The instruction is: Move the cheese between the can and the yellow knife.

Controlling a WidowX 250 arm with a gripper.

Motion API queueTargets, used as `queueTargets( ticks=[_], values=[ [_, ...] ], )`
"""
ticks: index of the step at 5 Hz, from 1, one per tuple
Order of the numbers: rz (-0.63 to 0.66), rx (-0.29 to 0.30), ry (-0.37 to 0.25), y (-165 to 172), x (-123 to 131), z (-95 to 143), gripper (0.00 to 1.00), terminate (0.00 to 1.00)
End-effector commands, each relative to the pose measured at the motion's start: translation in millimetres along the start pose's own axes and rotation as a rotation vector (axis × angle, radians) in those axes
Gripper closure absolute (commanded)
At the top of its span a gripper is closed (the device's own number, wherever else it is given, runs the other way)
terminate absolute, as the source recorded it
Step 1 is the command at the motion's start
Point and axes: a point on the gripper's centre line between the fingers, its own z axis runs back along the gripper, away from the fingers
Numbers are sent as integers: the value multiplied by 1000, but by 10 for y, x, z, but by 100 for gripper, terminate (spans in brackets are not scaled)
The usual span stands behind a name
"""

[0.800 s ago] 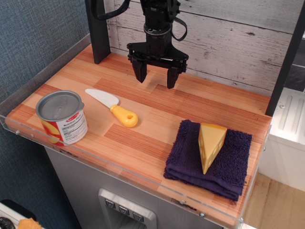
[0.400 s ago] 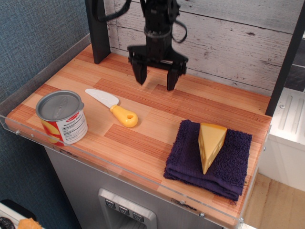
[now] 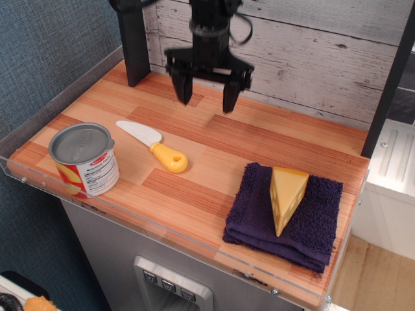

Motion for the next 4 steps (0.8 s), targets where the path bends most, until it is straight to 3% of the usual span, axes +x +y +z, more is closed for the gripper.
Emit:
queueTargets(
  ticks=[1, 4],
  values=[
    [26, -38, -79, -152, -182, 522, 0, 0],
    [-126, -131, -76, -723, -677, 518, 0, 0]
  ],
)
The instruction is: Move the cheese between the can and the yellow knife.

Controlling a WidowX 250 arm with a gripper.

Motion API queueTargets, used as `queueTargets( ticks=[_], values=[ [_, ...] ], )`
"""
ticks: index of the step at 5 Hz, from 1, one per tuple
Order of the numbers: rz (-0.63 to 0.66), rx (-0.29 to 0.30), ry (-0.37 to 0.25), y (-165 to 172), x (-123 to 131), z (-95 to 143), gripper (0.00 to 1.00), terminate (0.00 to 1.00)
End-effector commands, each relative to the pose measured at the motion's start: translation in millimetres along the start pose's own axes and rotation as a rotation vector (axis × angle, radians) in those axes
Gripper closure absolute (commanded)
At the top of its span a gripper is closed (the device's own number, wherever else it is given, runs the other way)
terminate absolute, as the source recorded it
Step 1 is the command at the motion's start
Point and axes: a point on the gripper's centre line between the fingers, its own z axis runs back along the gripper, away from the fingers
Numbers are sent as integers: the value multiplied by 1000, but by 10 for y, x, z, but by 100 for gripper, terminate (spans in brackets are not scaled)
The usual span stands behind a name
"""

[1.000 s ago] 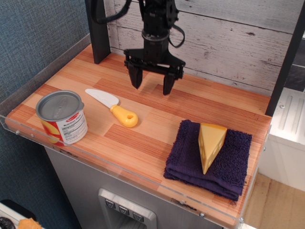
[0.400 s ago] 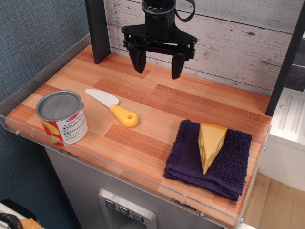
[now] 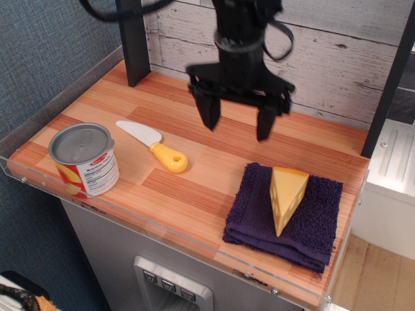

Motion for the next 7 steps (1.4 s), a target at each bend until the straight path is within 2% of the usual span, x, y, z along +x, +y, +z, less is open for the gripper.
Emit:
queueTargets(
  ticks=[1, 2, 3, 4, 6, 7],
  values=[
    [-110, -73, -76, -375, -139, 184, 0, 0],
    [-142, -91, -74, -481, -217, 194, 0, 0],
    [-164, -93, -43, -578, -298, 173, 0, 0],
    [-187, -61, 16, -624, -389, 57, 0, 0],
    [-165, 6, 44, -613, -477, -93, 0, 0],
    [-159, 16, 72, -610, -466, -190, 0, 0]
  ],
)
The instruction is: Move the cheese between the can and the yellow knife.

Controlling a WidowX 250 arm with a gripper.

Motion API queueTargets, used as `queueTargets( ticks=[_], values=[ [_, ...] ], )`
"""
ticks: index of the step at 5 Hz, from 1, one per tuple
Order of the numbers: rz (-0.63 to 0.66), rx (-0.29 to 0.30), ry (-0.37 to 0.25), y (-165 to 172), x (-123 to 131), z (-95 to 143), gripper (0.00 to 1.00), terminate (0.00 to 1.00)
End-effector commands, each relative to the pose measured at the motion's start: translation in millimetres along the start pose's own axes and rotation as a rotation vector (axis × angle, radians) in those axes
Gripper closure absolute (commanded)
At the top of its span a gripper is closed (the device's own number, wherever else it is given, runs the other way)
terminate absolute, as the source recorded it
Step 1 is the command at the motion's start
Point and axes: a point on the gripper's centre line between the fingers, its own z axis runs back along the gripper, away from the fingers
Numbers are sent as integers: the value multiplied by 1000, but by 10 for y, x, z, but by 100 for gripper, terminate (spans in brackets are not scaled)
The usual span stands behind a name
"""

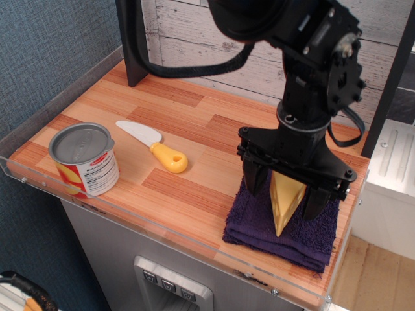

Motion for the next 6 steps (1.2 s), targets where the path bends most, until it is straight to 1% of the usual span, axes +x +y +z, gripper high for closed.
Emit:
queueTargets(
  ticks=[1, 2, 3, 4, 5, 6],
  values=[
    [14, -6, 2, 38, 48, -31, 0, 0],
    [30, -33, 4, 63, 58, -45, 100, 0],
    [38, -47, -15, 92, 57, 11, 100, 0],
    [47, -51, -20, 125, 82, 56, 100, 0],
    [68, -69, -44, 191, 118, 182, 100, 0],
    [121, -90, -78, 349, 118, 321, 100, 0]
  ],
)
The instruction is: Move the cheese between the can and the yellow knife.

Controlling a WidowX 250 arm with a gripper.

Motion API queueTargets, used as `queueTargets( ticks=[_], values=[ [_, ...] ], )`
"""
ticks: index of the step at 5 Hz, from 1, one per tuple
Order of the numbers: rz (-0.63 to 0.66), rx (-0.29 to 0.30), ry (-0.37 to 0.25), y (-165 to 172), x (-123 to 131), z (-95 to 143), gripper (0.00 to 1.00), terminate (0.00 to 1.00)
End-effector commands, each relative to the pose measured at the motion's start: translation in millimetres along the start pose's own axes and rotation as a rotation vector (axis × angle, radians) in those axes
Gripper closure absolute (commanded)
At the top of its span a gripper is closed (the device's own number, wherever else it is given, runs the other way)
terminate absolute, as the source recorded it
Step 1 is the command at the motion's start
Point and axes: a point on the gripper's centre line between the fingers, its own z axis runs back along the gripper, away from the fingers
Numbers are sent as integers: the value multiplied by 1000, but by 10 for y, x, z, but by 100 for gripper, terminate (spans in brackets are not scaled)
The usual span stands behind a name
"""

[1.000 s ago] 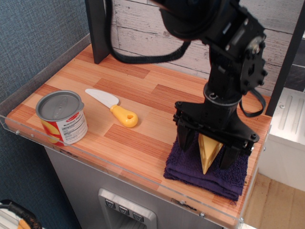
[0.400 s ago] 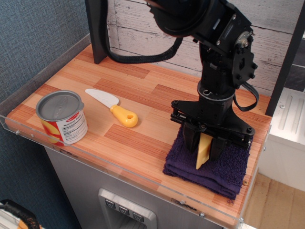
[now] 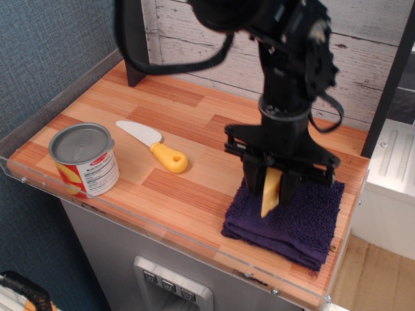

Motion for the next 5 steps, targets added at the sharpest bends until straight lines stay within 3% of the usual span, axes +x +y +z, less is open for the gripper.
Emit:
queueTargets(
  ticks=[1, 3, 4, 5],
  values=[
    [152, -3, -80, 423, 34, 258, 100, 0],
    [374, 57, -49, 1016, -184, 18, 100, 0],
    [439, 90, -1, 1234, -291, -153, 100, 0],
    [452, 82, 5, 1273, -332, -204, 100, 0]
  ],
)
